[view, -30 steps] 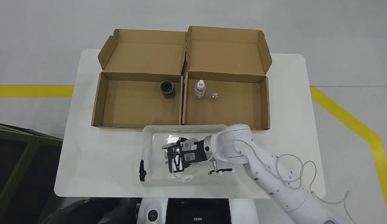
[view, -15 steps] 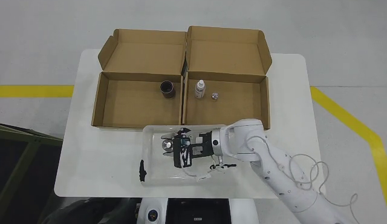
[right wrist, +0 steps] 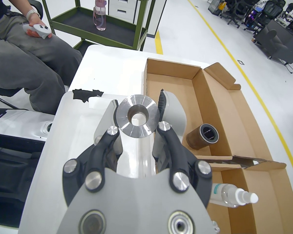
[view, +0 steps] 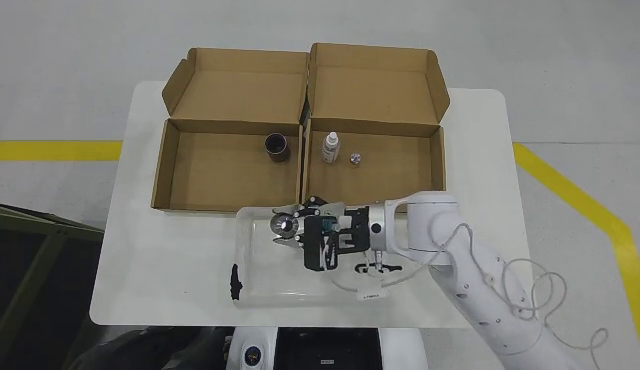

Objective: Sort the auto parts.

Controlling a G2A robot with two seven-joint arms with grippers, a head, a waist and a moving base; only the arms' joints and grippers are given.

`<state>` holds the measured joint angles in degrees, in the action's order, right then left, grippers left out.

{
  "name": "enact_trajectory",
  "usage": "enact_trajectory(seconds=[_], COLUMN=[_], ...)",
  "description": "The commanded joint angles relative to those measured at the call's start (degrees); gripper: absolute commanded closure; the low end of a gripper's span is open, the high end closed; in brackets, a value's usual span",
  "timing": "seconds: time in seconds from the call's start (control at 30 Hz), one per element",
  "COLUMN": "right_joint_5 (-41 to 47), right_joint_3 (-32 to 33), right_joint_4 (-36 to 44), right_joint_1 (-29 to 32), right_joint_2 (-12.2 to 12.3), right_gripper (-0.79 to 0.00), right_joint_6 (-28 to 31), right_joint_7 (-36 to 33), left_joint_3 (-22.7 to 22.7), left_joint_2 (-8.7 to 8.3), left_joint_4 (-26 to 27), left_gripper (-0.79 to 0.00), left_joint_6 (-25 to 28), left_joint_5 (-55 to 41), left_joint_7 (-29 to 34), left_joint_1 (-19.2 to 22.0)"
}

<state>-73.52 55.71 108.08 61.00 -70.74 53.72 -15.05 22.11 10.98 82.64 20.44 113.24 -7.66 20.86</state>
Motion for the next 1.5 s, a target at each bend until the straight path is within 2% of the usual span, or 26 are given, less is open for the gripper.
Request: enact_trajectory(seconds=[0.0,0.8,1.17,1.47], right_joint_5=[0.3,1.0,-2.3,-1.1], right_joint_3=[0.4,3.2,-3.2,-10.5], right_joint_4=[0.2,-1.8,-8.5,-17.0], right_joint_1=[-0.1,-3.2,-8.4,-15.5], right_joint_2=[0.1,0.9,-0.5,-3.1], right_gripper=[0.0,0.0,0.0,0.0], right_joint_6=[0.9,-0.2,-4.0,-7.3], right_joint_7=[1.2,7.1,5.7,3.5], left_joint_3=[0.0,0.0,0.0,0.0], left_joint_2=[0.0,0.0,0.0,0.0], left_joint_4=[0.0,0.0,0.0,0.0], left_gripper=[-0.785,-0.785,-0.785,-0.785], left_joint_6=[0.0,0.0,0.0,0.0], left_joint_5=[0.0,0.0,0.0,0.0], left_joint_7=[0.0,0.0,0.0,0.0], left_joint_1=[0.0,0.0,0.0,0.0])
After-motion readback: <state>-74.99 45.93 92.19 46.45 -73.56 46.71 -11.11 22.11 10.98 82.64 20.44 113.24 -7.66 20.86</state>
